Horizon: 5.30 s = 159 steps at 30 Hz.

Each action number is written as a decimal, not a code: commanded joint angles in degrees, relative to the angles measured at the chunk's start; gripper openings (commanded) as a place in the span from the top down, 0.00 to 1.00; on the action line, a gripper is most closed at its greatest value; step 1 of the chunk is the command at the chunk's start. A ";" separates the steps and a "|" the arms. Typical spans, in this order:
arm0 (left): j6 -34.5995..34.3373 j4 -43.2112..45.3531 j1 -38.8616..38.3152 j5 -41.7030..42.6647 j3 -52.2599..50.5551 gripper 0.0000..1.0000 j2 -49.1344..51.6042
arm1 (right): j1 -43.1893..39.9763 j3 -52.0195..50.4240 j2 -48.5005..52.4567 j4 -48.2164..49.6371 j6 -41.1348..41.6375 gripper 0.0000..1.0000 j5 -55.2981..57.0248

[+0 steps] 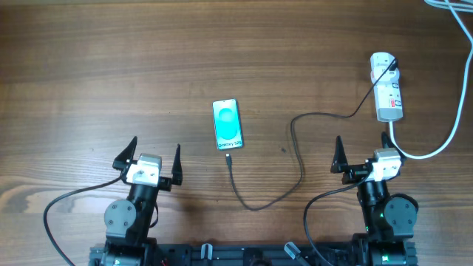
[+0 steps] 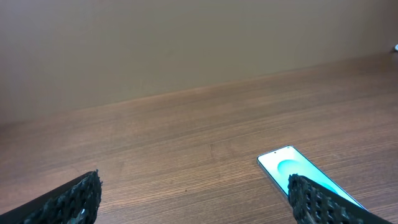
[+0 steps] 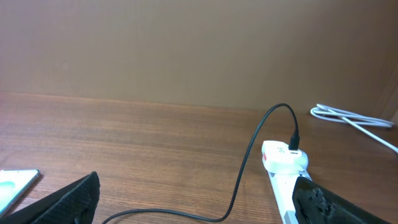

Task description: Plug charger to phone and switch on socket

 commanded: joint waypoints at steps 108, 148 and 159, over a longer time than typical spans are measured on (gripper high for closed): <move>-0.55 -0.28 0.31 -0.55 -0.20 0.00 -0.39 | -0.15 -0.04 -0.42 0.15 -0.02 0.00 0.02; 0.20 2.73 0.31 -0.17 -0.20 0.00 -0.39 | -0.15 -0.04 -0.42 0.15 -0.04 0.00 0.02; -19.15 -11.89 0.26 4.46 15.65 0.00 1.44 | -0.15 -0.04 -0.42 0.15 -0.02 0.00 0.02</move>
